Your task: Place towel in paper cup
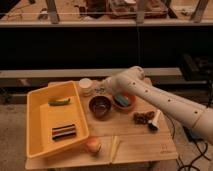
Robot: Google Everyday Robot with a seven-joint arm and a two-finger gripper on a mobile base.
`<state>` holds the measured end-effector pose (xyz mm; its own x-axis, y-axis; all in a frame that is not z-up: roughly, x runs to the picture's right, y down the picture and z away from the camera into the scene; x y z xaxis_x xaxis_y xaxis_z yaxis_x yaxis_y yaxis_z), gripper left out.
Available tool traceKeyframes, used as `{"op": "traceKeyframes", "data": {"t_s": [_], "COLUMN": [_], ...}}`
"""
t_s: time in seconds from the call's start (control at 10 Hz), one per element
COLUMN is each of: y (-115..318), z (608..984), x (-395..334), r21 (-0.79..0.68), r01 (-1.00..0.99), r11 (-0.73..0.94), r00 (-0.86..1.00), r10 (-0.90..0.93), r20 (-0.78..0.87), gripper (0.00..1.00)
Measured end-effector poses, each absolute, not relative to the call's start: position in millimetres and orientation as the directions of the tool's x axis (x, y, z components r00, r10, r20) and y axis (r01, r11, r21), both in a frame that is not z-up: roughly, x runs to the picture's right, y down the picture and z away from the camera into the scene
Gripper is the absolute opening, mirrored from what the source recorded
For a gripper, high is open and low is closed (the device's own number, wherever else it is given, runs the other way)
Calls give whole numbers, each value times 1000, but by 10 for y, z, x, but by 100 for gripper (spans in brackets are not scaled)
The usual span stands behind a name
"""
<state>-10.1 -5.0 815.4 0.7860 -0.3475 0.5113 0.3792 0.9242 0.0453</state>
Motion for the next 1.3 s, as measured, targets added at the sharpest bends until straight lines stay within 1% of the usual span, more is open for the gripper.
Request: {"op": "traceKeyframes", "data": {"t_s": [0.2, 0.4, 0.5, 0.7, 0.9, 1.3], "y": [-68, -200, -345, -550, -669, -790], "z": [8228, 8419, 8578, 8769, 8868, 8931], "x": [-131, -280, -380, -582, -625, -807], "r21": [57, 76, 94, 130, 158, 200], "r01": [381, 397, 406, 421, 414, 400], "r11": [923, 915, 909, 898, 896, 894], "r00": [778, 759, 748, 728, 721, 694], "r10": [-353, -374, -390, -420, -429, -438], "r20": [520, 533, 537, 542, 544, 572], "gripper": [0, 0, 0, 0, 0, 0]}}
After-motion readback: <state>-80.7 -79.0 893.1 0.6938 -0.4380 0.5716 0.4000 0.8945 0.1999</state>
